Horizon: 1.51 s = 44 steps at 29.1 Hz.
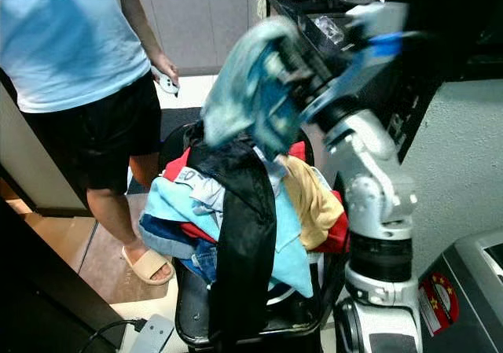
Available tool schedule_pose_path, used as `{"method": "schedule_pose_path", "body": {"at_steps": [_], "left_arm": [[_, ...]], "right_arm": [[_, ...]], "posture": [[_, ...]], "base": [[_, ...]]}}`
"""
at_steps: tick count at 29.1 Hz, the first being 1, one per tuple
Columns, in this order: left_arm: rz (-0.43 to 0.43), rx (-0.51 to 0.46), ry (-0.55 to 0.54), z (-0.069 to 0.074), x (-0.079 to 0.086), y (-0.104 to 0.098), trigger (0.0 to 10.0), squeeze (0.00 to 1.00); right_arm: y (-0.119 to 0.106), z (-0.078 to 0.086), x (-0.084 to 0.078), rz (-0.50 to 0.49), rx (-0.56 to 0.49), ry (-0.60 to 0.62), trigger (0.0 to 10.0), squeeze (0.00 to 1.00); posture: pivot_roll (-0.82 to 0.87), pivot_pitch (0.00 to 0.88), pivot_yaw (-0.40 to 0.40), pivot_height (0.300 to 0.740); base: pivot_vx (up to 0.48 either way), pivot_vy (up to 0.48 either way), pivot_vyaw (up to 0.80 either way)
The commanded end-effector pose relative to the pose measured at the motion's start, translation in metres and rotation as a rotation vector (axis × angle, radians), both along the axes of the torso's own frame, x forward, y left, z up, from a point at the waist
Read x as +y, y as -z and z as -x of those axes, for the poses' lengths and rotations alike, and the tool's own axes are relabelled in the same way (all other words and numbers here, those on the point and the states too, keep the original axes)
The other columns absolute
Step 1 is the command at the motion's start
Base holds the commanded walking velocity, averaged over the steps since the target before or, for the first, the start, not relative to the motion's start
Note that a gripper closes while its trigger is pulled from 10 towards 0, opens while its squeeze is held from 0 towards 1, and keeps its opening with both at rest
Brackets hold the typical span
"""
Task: Clothes washing
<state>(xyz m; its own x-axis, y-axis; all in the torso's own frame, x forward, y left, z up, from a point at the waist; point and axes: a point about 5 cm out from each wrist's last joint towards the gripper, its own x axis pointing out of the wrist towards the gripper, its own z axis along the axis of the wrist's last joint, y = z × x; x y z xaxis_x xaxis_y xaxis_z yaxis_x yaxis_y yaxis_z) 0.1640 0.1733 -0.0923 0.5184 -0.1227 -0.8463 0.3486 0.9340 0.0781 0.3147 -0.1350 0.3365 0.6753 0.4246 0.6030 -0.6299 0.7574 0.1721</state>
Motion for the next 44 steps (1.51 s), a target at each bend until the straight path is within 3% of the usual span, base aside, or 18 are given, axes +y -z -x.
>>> {"method": "schedule_pose_path", "body": {"at_steps": [1,2,4,5,6,12,13,14,15,16,24,44], "left_arm": [[-0.005,0.039,-0.006,0.008,0.001,0.004,10.0,0.00],[-0.005,0.039,-0.006,0.008,0.001,0.004,10.0,0.00],[-0.006,0.040,-0.017,0.008,0.002,0.004,10.0,0.00],[-0.006,0.040,-0.017,0.008,0.002,0.004,10.0,0.00],[-0.006,0.041,-0.023,0.007,0.002,0.004,10.0,0.00],[-0.007,0.045,-0.037,0.007,0.002,0.004,10.0,0.00],[-0.010,0.047,-0.039,0.007,0.003,0.004,10.0,0.00],[-0.010,0.047,-0.039,0.007,0.003,0.004,10.0,0.00],[-0.013,0.050,-0.038,0.007,0.003,0.004,10.0,0.00],[-0.019,0.053,-0.034,0.007,0.004,0.004,10.0,0.00],[-0.027,0.056,-0.029,0.007,0.004,0.004,10.0,0.00],[-0.038,0.061,-0.005,0.007,0.004,0.004,10.0,0.00]], "right_arm": [[-0.010,0.001,-0.013,-0.147,-0.019,-0.014,0.0,0.00],[-0.010,0.001,-0.013,-0.147,-0.019,-0.014,0.0,0.00],[-0.017,-0.001,-0.043,-0.352,-0.027,0.023,0.0,0.00],[-0.017,-0.001,-0.043,-0.352,-0.027,0.023,0.0,0.00],[-0.018,-0.002,-0.056,-0.427,-0.033,0.037,0.0,0.00],[-0.021,0.005,-0.068,-0.477,-0.082,-0.021,0.0,0.00],[-0.022,0.014,-0.067,-0.454,-0.132,-0.090,1.1,0.00],[-0.022,0.014,-0.067,-0.454,-0.132,-0.090,1.1,0.00],[-0.023,0.023,-0.062,-0.410,-0.183,-0.174,6.1,0.00],[-0.022,0.031,-0.056,-0.370,-0.217,-0.243,10.0,0.00],[-0.020,0.038,-0.048,-0.330,-0.237,-0.309,10.0,0.00],[-0.007,0.019,-0.042,-0.290,-0.081,-0.188,10.0,0.00]], "posture": [[0.05,0.035,-0.019,0.740],[0.05,0.035,-0.019,0.740],[0.05,0.032,-0.018,0.740],[0.05,0.032,-0.018,0.740],[0.05,0.032,-0.017,0.740],[0.04,0.032,-0.013,0.740],[0.04,0.032,-0.013,0.740],[0.04,0.032,-0.013,0.740],[0.04,0.029,-0.009,0.740],[0.04,0.027,-0.009,0.740],[0.04,0.023,-0.010,0.740],[0.04,0.025,-0.006,0.740]], "base": [[0.000,0.000,0.00],[0.000,0.000,0.00],[0.000,0.000,0.00],[0.000,0.000,0.00],[0.000,0.000,0.00],[0.000,0.000,0.00],[0.000,0.000,0.00],[0.000,0.000,0.00],[0.000,0.000,0.00],[0.000,0.000,0.00],[0.000,0.000,0.00],[-0.322,0.000,0.00]]}}
